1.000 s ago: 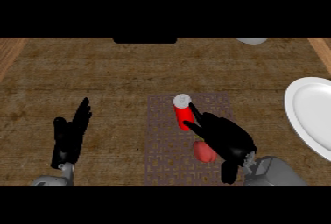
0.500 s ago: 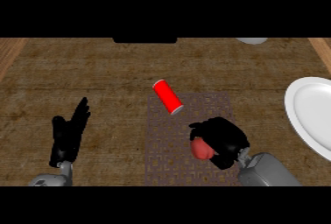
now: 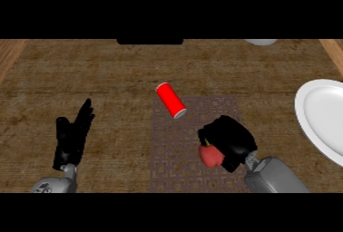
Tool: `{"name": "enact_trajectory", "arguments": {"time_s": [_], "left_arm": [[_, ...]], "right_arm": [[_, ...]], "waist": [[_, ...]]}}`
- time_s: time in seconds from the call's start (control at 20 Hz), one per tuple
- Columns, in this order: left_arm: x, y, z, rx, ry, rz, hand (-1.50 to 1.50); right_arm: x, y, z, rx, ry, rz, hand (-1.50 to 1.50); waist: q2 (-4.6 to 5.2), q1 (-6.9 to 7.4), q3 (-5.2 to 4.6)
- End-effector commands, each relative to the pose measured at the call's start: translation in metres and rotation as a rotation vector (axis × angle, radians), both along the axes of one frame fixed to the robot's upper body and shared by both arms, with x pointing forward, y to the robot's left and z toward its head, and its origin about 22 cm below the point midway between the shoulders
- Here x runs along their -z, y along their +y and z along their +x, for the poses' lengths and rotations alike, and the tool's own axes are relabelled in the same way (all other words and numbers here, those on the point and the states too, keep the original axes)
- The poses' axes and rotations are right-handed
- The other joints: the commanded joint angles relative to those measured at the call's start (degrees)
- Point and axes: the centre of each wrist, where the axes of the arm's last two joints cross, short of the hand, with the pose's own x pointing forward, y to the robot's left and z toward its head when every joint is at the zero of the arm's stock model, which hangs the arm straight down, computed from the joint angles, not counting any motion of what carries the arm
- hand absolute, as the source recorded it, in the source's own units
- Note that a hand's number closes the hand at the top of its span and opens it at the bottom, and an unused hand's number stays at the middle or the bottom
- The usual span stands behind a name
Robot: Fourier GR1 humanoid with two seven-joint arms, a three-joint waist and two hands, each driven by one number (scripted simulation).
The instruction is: Pick the bell pepper from the placemat and place it in the plate
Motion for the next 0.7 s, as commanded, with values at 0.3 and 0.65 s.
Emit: {"name": "enact_trajectory", "arguments": {"time_s": [0.3, 0.65], "left_arm": [[-0.005, 0.008, -0.007, -0.038, 0.000, -0.005, 0.00], [-0.004, 0.009, -0.004, -0.019, -0.006, -0.009, 0.00]], "right_arm": [[-0.016, -0.097, 0.010, 0.537, -0.194, 0.210, 1.50], [-0.073, -0.158, -0.003, 0.687, -0.368, 0.389, 1.50]], "waist": [[-0.04, -1.79, 0.10], [-0.20, -1.27, -0.02]]}}
